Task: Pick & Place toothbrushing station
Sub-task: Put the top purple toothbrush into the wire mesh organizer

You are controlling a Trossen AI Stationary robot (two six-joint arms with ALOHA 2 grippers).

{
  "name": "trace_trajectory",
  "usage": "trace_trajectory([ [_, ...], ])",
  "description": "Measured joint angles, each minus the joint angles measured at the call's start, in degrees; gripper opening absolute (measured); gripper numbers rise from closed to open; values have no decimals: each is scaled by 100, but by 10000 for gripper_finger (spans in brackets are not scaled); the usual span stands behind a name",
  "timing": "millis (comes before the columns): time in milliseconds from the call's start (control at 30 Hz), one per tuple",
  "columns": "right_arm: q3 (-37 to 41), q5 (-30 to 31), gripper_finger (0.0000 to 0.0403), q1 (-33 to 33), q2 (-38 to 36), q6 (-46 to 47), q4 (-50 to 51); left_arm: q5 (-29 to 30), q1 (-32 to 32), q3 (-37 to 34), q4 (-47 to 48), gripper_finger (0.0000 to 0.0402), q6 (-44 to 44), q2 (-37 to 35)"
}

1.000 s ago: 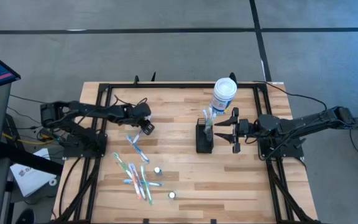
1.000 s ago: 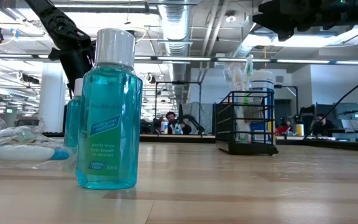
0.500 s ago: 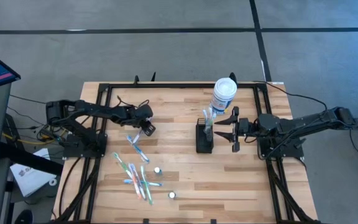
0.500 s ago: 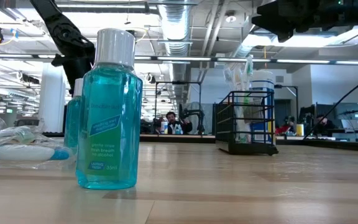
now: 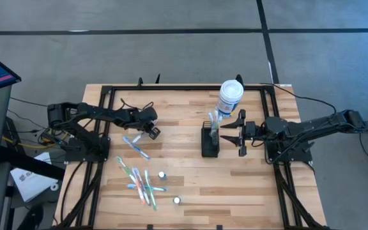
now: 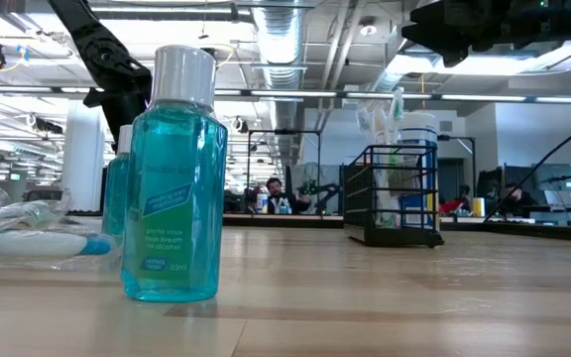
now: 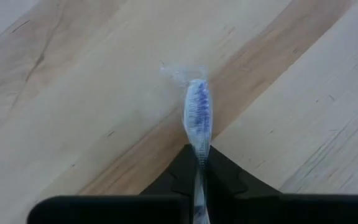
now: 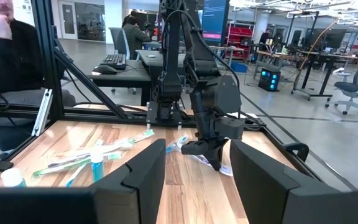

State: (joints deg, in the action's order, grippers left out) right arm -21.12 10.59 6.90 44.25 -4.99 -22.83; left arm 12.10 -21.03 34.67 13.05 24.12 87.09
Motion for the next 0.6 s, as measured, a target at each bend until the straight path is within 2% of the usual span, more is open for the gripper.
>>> trace_trajectory([
  [300, 0, 0, 170, -17, 2, 0, 0, -130, 28, -15, -767, 4, -245, -508],
  [600, 0, 1, 170, -31, 2, -1, 0, -573, 297, -8, -2352, 3, -493, -787],
])
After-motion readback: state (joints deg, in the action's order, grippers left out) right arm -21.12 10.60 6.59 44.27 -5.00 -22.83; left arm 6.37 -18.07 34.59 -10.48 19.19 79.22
